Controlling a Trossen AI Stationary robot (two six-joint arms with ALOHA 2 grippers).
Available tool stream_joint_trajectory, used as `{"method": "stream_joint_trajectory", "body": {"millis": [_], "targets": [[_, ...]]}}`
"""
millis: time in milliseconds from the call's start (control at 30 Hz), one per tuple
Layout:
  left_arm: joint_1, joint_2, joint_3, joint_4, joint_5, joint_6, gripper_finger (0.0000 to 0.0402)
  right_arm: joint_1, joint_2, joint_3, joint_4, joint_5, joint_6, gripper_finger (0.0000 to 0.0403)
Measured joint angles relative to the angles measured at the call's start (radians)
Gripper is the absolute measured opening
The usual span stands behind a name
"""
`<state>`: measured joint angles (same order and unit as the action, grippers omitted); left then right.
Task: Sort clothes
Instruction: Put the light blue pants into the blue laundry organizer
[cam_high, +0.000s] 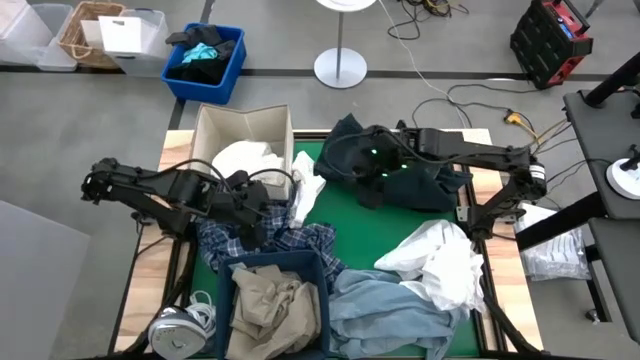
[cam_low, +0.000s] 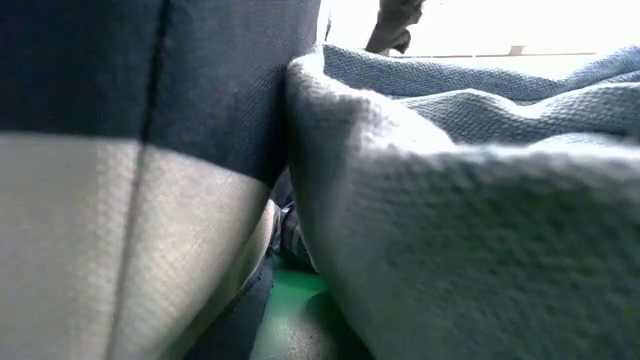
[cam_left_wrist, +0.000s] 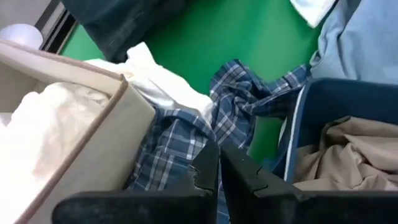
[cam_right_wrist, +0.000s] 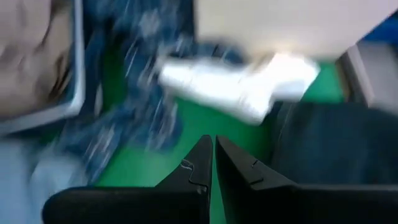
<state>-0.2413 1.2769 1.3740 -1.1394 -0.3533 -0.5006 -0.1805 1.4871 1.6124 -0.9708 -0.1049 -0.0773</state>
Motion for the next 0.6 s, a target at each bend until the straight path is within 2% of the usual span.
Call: {"method": "stream_joint_trajectory", "body": {"millis": [133, 300, 467, 600], "targets": [[0.000, 0.015, -0.002, 0.025, -0.043, 0.022, 0.0000, 0.036, -0.047, 0.008, -0.209, -0.037, 0.004, 0.0029], [0.001, 0.030, 0.005, 0.106, -0.103, 0.122, 0.0000, 0.106, -0.084, 0.006, -0.364, -0.088, 0.042, 0.0096], [0.008, 0.030, 0.005, 0.164, -0.138, 0.171, 0.0000, 0.202, -0.114, 0.004, -0.410, -0.091, 0.078, 0.0171], [0.013, 0.030, 0.005, 0.181, -0.144, 0.171, 0.0000, 0.279, -0.124, -0.004, -0.403, -0.091, 0.095, 0.0210]]}}
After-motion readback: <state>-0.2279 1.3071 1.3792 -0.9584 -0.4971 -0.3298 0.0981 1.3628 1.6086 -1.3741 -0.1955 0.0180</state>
